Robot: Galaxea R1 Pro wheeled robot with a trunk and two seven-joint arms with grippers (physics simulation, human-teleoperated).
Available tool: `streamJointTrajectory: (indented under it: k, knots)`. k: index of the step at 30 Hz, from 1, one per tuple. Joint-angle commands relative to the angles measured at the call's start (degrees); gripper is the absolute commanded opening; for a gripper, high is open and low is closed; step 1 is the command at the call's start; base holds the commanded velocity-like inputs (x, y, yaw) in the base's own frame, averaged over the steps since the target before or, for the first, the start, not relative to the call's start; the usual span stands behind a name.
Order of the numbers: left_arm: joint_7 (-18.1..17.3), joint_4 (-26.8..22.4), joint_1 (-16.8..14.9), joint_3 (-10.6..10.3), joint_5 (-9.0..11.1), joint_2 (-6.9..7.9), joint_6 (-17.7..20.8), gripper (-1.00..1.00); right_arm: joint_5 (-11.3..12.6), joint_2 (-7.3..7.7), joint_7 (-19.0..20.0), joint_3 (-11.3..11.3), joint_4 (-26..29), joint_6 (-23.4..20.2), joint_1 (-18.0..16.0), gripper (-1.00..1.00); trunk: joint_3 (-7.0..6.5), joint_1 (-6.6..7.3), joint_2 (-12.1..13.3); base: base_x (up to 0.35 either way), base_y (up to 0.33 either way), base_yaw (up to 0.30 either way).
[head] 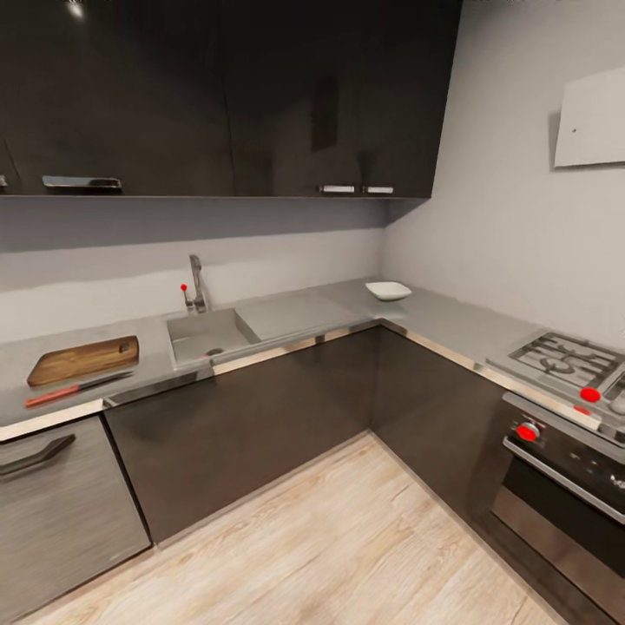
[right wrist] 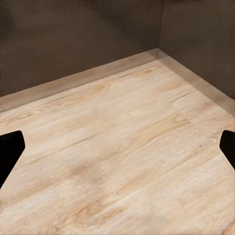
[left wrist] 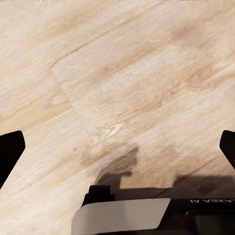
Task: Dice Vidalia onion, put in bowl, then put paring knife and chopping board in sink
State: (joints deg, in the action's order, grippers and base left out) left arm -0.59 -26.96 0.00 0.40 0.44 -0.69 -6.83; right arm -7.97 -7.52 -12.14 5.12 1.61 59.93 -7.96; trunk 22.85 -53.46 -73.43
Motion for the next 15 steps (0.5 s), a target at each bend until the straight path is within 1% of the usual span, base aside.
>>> streamJointTrajectory:
  k: [1,15]
  knots:
    - [-0.1,0.0,0.0,0.0,0.1,-0.01,-0.1,1.00,-0.2,0.01,-0.6,0.4,0.0,0.1,0.0,1.00,-0.13,0.23,0.4,0.000,0.000,0.000]
    - [0.0,0.0,0.0,0.0,0.1,-0.01,-0.1,1.00,-0.3,-0.10,-0.6,0.6,-0.1,0.1,0.0,1.00,-2.64,3.30,6.0,0.000,0.000,0.000]
